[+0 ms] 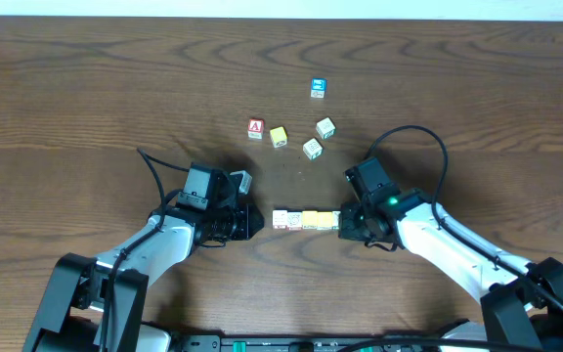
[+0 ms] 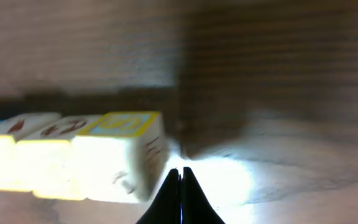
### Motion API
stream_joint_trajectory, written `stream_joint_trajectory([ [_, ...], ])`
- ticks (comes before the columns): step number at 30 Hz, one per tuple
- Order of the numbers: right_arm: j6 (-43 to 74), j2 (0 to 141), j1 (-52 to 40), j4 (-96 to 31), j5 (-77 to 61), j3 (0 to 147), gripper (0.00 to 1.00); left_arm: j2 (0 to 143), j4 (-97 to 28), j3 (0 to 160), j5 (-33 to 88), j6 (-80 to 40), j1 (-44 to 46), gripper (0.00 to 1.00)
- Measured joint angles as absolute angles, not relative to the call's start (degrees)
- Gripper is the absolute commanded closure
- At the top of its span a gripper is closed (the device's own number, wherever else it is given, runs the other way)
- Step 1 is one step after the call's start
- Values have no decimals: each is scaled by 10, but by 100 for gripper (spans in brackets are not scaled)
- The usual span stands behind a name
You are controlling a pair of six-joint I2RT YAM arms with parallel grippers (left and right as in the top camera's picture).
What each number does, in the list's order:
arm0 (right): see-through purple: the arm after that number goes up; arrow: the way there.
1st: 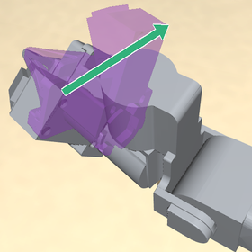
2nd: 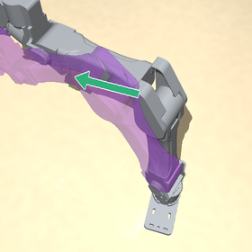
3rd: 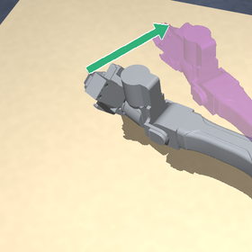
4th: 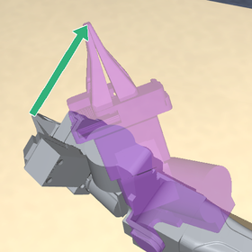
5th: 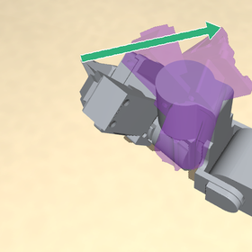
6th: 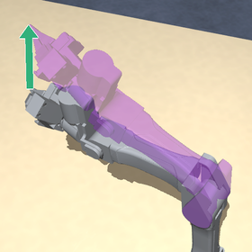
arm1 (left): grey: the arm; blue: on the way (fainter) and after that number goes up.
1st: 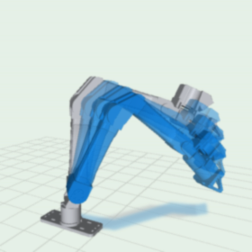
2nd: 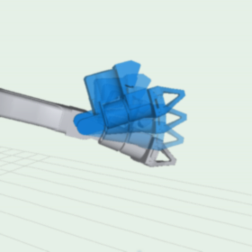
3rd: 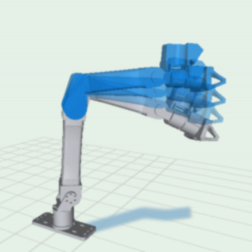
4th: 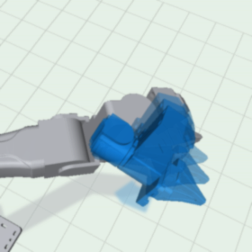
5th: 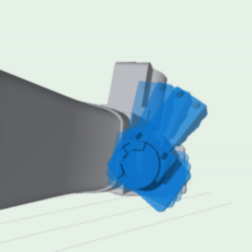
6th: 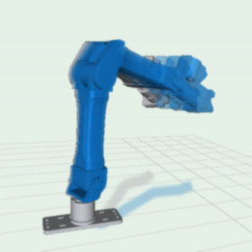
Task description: Lift 5 blocks
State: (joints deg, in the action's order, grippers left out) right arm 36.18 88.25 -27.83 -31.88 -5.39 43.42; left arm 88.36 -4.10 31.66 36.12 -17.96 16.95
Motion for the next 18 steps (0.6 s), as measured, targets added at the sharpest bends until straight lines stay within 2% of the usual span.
stream_joint_trajectory([
  [10,288,882,-227,-314,-48,434,99,884,-42,324,370,-175,170,93],
  [18,205,882,-209,-294,-127,434,99,901,-39,343,403,-150,170,93],
])
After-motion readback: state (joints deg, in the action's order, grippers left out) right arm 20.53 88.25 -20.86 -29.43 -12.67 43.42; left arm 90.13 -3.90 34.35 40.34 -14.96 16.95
